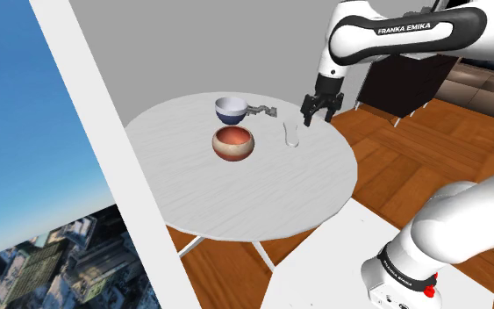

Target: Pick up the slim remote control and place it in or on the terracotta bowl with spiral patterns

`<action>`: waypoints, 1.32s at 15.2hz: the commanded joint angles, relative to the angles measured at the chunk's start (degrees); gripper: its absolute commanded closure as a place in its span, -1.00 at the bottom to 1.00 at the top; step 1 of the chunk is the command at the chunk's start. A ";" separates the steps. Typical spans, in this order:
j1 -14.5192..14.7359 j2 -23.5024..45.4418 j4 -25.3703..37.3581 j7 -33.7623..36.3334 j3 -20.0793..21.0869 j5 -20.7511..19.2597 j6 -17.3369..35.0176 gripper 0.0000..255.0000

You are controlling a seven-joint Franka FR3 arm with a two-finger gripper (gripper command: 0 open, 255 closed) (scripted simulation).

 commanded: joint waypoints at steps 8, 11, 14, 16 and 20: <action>-2.78 18.24 8.91 7.62 -1.52 -0.17 10.57 -1.00; -3.60 24.10 12.68 9.94 -2.28 -0.01 13.01 -1.00; -4.43 29.94 16.95 12.10 -3.14 0.34 14.93 -1.00; -5.02 33.83 20.06 13.46 -3.74 0.70 15.93 -1.00; -6.15 40.58 25.97 15.68 -4.80 1.52 17.13 -1.00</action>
